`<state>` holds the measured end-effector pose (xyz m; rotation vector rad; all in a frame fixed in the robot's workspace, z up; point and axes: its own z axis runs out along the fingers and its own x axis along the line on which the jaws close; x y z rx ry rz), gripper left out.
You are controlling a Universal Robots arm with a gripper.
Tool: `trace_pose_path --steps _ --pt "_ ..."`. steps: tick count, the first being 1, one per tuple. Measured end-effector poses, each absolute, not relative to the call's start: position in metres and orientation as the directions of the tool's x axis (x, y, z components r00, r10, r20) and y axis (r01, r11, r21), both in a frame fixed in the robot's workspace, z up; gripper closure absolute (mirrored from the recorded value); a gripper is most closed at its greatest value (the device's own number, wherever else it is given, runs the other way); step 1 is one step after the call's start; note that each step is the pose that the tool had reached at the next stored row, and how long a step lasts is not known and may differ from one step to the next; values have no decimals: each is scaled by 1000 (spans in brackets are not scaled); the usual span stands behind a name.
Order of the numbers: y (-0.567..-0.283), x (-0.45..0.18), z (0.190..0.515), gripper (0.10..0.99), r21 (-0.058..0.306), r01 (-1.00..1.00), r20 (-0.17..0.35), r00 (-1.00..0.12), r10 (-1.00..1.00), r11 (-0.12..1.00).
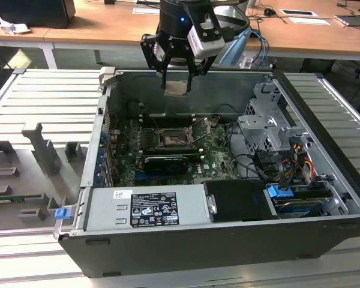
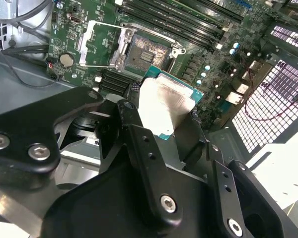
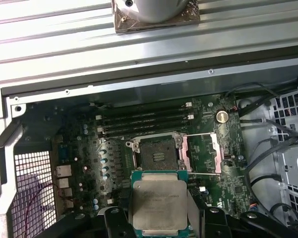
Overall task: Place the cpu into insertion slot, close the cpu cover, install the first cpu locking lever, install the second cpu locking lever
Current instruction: 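Place the cpu into insertion slot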
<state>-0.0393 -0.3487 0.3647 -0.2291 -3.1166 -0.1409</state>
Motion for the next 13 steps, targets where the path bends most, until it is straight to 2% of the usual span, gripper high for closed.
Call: trace_pose_path --steps 13 --pt "-349 -39 364 557 89 221 20 -975 220 971"
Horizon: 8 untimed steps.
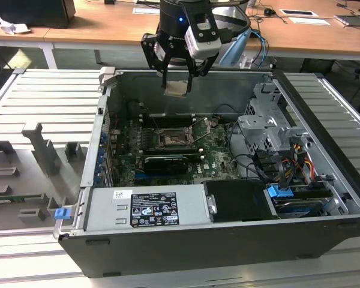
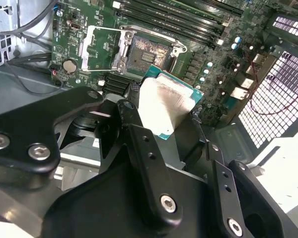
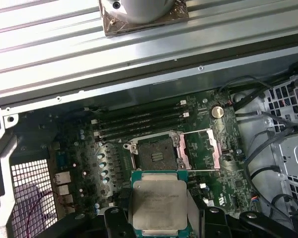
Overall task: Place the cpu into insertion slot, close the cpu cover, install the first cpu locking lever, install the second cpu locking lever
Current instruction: 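Place the cpu into insertion slot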
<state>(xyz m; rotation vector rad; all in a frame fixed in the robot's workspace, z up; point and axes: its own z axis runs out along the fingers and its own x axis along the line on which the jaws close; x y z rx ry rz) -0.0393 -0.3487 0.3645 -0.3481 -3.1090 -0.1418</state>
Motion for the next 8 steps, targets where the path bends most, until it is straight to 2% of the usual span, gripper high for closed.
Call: trace_pose_path --steps 8 --pt "-349 -39 364 557 89 267 20 -964 266 960"
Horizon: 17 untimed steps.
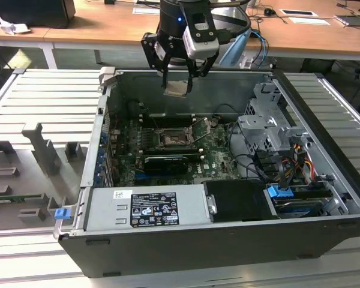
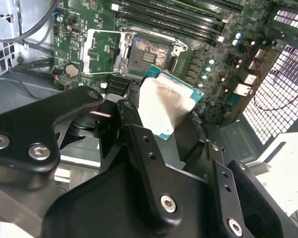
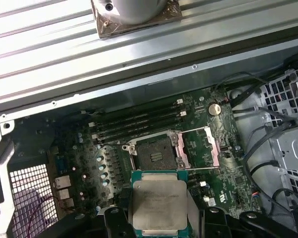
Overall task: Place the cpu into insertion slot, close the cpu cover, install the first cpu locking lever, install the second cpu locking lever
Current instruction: 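Place the cpu into insertion slot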
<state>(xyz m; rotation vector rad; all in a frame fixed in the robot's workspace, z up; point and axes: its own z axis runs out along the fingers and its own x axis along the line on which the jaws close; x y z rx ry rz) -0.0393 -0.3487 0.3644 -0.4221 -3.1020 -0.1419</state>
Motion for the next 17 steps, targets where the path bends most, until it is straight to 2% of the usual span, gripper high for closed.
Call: trace_pose_path --steps 17 --pt "-349 -39 359 557 85 379 19 -925 378 922"
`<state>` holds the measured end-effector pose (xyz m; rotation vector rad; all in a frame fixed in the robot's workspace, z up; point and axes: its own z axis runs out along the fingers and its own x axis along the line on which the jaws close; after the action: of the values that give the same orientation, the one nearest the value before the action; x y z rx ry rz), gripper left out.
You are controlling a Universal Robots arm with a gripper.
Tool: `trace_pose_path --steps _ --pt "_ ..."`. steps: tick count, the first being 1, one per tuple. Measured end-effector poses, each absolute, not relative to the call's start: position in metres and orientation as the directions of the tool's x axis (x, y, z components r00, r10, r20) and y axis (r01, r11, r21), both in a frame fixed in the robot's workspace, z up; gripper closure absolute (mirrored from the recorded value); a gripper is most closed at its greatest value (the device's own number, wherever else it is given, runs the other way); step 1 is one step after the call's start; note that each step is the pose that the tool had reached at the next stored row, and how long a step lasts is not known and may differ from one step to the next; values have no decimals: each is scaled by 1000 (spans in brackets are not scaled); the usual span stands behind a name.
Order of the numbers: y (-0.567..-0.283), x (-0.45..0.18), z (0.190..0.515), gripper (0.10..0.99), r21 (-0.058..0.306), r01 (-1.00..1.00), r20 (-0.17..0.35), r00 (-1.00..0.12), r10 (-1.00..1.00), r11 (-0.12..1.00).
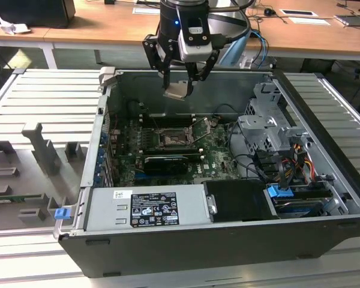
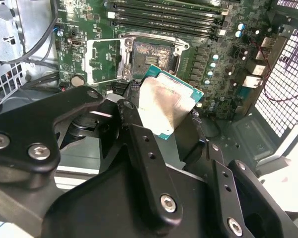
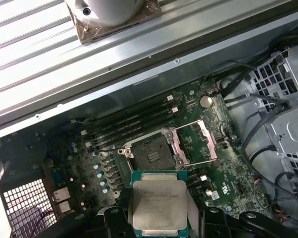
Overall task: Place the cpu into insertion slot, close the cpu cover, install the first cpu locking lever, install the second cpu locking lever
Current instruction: 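Place the cpu into insertion slot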
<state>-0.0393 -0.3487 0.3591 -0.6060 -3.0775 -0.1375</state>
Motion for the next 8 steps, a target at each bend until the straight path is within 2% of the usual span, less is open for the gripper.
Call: trace_pose_path --steps 8 --pt "-349 -39 358 557 86 390 19 -921 390 917"
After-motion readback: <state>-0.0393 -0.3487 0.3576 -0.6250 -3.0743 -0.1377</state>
